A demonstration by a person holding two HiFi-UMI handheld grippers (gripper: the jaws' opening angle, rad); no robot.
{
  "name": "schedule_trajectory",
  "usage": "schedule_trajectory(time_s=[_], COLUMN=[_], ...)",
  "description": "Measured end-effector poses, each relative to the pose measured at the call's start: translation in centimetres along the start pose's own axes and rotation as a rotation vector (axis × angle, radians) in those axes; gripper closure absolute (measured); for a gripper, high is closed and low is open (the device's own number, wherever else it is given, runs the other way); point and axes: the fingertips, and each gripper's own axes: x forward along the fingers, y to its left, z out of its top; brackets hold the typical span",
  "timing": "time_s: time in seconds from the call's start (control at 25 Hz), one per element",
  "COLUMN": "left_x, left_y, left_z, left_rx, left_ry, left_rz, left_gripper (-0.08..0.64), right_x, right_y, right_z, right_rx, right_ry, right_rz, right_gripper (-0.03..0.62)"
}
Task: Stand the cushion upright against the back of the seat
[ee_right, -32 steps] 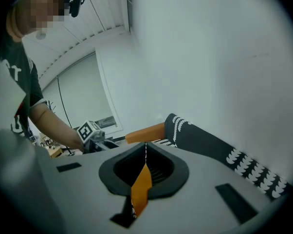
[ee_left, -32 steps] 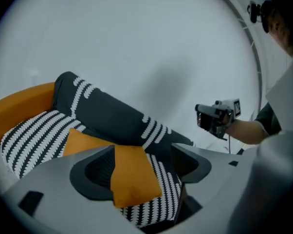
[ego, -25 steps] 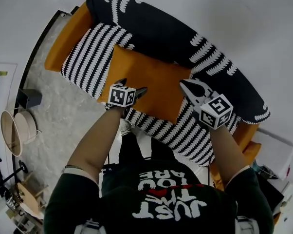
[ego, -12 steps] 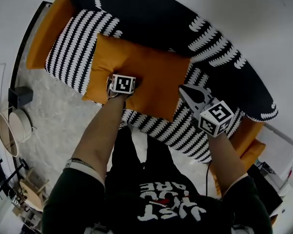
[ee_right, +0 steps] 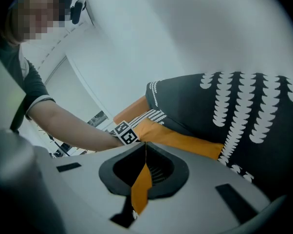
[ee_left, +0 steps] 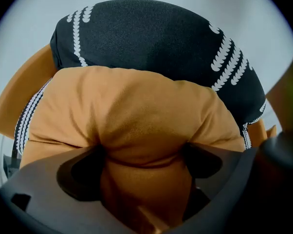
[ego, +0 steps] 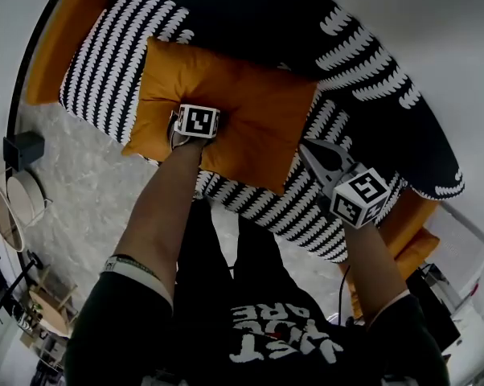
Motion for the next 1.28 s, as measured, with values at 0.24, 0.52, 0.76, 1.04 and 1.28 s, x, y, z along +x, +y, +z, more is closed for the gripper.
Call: schedule_trajectory(time_s=[0.24,0.52,0.76,1.04,1.28], left_x=[-2.2,-5.1,-10.7,-19.6,-32.7], left_y=[-0.7,-2.2,-2.3,-0.1,4.1], left_z=[1.3,1.5,2.8,3.2,6.3], left_rx=[-0.025,-0.098,-0.138,-0.030,0.168], left_ry=[-0.015,-0.091,-0.199,-0.338,-0.523], left_rz=[-0.052,-0.213,-0.359,-0.321,-0.167], left_gripper=[0.201,0.453,0.543,0.545,0.545], right_x=[0.2,-1.2,-2.3,-3.0,-4.0], right_y=[1.3,3.0,5.4,9.3,13.6], right_z=[1.8,3.2,6.4,11.0,16.1], right_rx=[-0.008,-0.036,-0.059,-0.114,-0.163], right_ry=[0.005,-0.009,-0.017,-0.054,-0.108], right_rz=[0.012,0.000,-0.024,-0.025,-0.017], right_gripper=[0.566,0.566,0.566,0.566,0.566])
